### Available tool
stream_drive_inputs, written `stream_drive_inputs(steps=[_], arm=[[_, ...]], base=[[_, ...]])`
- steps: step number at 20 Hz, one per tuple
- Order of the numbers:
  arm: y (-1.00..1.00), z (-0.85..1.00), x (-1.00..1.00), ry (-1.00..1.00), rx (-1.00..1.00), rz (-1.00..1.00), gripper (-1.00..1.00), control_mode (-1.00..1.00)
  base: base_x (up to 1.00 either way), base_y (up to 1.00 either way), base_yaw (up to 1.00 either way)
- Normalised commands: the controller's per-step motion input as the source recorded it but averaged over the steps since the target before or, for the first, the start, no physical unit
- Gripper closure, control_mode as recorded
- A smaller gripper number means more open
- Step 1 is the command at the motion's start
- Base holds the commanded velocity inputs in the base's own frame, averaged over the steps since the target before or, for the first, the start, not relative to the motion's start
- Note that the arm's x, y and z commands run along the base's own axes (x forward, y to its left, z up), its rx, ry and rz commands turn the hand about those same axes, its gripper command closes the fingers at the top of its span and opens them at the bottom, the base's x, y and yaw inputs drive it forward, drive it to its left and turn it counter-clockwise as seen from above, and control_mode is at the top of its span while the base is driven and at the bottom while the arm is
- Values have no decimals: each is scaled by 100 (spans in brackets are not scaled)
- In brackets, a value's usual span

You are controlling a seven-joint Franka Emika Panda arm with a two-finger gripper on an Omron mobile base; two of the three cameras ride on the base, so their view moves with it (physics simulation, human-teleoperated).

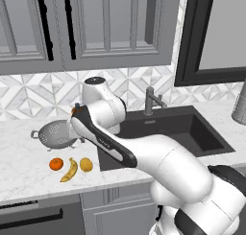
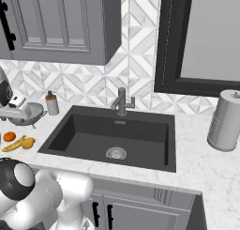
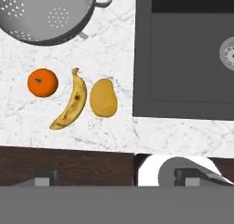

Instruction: Put the colander in the sink, put the orange, banana, mango in the colander, and turn on the sink faucet and pour water over the colander.

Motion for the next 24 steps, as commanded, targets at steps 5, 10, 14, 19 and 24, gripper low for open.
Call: stream_drive_inputs(steps=[5,10,14,19,24], arm=[[44,-34,63,3,0,-17,-100,-100],[30,-36,62,2,0,-17,-100,-100],[23,-37,53,1,0,-14,-100,-100],[8,-37,46,0,0,-10,-100,-100],[1,-32,39,0,0,-7,-100,-100]], base=[[0,0,0],[0,0,0],[0,0,0],[0,0,0],[0,0,0]])
